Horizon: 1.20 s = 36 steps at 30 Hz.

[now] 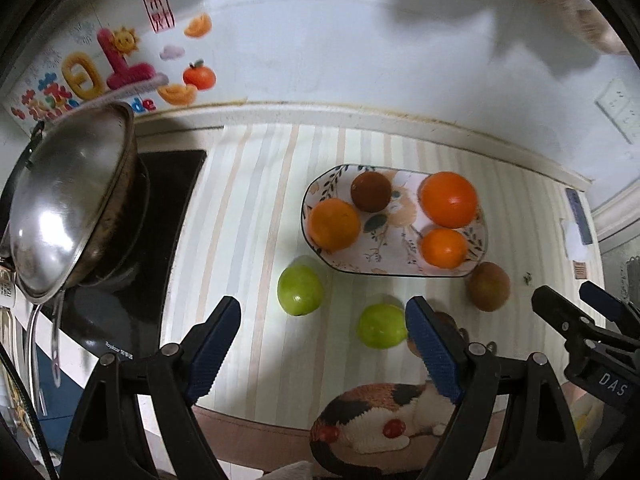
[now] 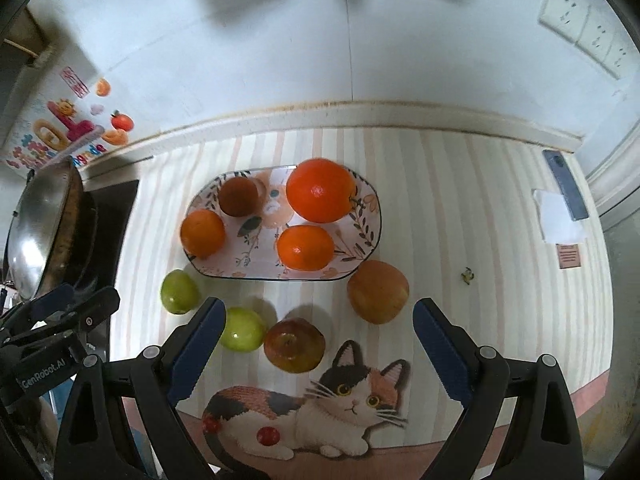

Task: Organize fruits
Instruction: 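Lift both open tools away from the plate, then grasp a green apple with left tool while right tool grasps the red-yellow apple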

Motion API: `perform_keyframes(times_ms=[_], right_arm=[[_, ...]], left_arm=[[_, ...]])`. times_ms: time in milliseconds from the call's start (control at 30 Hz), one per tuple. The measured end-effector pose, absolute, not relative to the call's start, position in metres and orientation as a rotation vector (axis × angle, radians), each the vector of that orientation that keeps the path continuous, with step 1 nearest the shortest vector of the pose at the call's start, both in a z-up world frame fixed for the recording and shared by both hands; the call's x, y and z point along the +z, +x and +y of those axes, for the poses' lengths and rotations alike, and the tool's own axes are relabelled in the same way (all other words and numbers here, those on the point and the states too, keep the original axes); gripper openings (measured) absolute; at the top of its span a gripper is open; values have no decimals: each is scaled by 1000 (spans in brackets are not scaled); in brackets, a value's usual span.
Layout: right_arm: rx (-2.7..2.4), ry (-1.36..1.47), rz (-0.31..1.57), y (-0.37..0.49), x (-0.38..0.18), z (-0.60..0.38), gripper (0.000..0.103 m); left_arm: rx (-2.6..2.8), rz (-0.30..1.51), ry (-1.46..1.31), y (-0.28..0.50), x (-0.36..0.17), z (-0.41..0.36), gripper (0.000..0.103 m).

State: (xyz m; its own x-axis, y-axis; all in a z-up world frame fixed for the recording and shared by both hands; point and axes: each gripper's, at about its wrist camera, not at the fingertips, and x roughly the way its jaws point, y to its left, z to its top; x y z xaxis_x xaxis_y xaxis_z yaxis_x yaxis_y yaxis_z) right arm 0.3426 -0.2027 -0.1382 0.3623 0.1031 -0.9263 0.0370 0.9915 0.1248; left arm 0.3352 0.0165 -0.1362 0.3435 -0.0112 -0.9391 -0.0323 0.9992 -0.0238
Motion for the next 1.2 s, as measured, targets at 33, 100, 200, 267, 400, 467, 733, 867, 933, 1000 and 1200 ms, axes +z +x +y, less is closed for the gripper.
perform_keyframes(times_ms=[33, 100, 200, 267, 400, 467, 733, 867, 933, 1000, 1200], right_arm=[[44, 133, 1192, 338, -133, -203, 97], [44, 135, 1169, 329, -123, -202, 97], [43, 142, 1136, 314, -107, -201, 97], [42, 146, 1115, 306, -97, -201, 97], [32, 148, 1075, 294, -82, -202, 97], [28, 145, 1062, 290, -77, -202, 97], [38, 186, 1051, 287, -75, -204, 97], [57, 224, 1098, 295, -99, -208, 97], [68, 237, 1151, 302, -124, -209, 97], [81, 249, 1199, 307, -148, -208, 97], [114, 326, 1371, 324, -242, -203, 97]], left_arm=[[10, 1210, -38, 331, -131, 16, 84], [-4, 1194, -37, 323, -121, 14, 84], [-14, 1162, -33, 311, -106, 13, 84], [-19, 1143, -34, 305, -98, 13, 84], [-28, 1116, -39, 296, -86, 12, 84], [-33, 1108, -36, 292, -82, 11, 84], [-32, 1081, -46, 293, -81, 9, 84], [-9, 1113, -34, 305, -101, 9, 94], [15, 1127, -20, 312, -116, 11, 95], [43, 1149, -6, 317, -132, 14, 95], [67, 1300, -43, 332, -191, 23, 95]])
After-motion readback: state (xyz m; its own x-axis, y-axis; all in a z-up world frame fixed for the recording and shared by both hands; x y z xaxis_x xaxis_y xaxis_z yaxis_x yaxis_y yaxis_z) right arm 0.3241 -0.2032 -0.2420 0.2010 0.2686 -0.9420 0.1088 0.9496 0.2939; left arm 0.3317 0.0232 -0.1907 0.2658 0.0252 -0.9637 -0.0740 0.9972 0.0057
